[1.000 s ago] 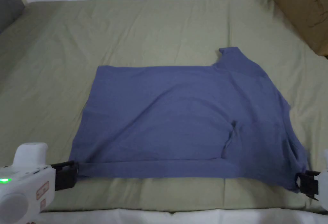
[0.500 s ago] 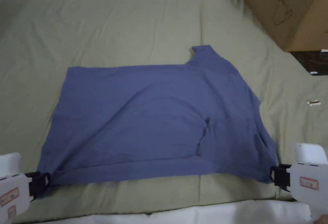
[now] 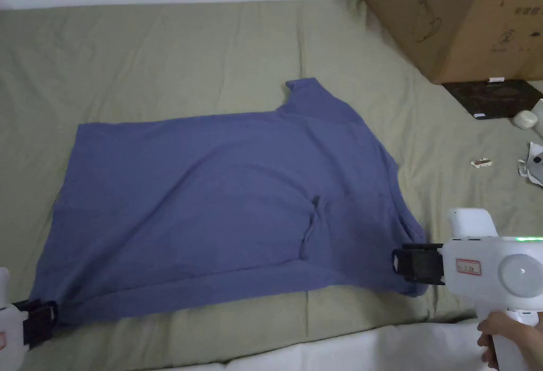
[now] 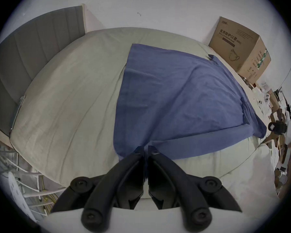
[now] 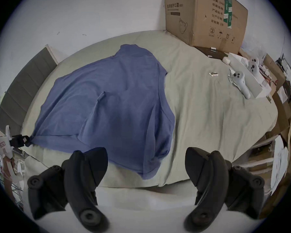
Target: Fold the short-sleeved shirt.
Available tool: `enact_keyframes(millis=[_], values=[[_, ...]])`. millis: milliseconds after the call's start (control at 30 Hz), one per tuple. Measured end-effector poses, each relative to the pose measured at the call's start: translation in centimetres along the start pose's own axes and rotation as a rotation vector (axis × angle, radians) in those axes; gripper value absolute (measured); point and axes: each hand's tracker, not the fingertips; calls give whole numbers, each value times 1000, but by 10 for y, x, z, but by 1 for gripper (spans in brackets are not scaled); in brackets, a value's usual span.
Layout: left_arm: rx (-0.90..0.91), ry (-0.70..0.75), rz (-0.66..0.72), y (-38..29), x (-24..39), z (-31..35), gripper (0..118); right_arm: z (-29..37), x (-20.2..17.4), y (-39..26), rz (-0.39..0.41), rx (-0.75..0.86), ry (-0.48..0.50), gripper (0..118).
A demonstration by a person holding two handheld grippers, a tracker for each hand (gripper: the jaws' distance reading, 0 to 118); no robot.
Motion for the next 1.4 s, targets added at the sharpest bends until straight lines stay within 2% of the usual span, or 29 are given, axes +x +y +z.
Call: enact_keyframes(millis=[67, 100, 133, 167, 200, 267, 433, 567, 633, 733, 867, 933, 1033, 1167, 1200, 1233, 1300, 1333, 1367, 1400], values=[[-1, 3, -4, 0, 0, -1, 2, -10, 3, -1, -11, -33, 9, 95], [-2, 4, -4, 0, 0, -1, 2, -14, 0, -3, 7, -48, 15, 85], [-4, 4, -2, 1, -1, -1, 2, -17, -2, -6, 20, -61, -25, 63], [-7, 5, 1, 1, -2, -2, 2, -17, -3, -8, 25, -62, -51, 9], [-9, 9, 2, 1, -2, -1, 2, -15, -3, -8, 23, -61, -21, 3], [-12, 13, 1, 3, -2, 0, 2, -4, -4, -9, -9, -26, 2, 3], [-2, 31, -9, 18, 1, 7, 2, 19, -5, 11, 0, 22, 5, 3], [37, 34, -5, 51, -2, 10, 2, 29, 2, 47, -64, 75, 69, 3], [52, 51, -15, 72, -3, 6, 2, 25, 5, 68, -65, 82, 69, 3], [71, 74, -36, 107, -6, -8, 2, 10, 5, 104, -57, 96, 41, 3], [62, 70, -21, 148, -11, -37, 2, -20, 12, 142, -149, 78, 73, 3], [35, 101, -41, 160, -10, -54, 2, -34, 9, 153, -160, 62, 70, 3], [-4, 116, -60, 168, -15, -89, 2, -60, 2, 159, -153, 25, 39, 3], [-51, 158, -67, 160, -17, -112, 6, -81, 1, 155, -186, 3, 41, 3], [-55, 166, -69, 158, -18, -112, 13, -82, 1, 153, -191, 3, 38, 3], [-59, 169, -66, 154, -20, -112, 27, -81, 1, 151, -192, 3, 30, 8], [-58, 165, -55, 149, -24, -103, 85, -74, 4, 145, -159, 15, 10, 55], [-33, 154, -48, 147, -25, -95, 105, -67, 3, 144, -131, 36, -4, 74], [-20, 144, -43, 144, -26, -86, 111, -60, 2, 142, -95, 45, -17, 78], [-17, 140, -39, 142, -26, -79, 109, -53, 0, 140, -72, 54, -34, 78]])
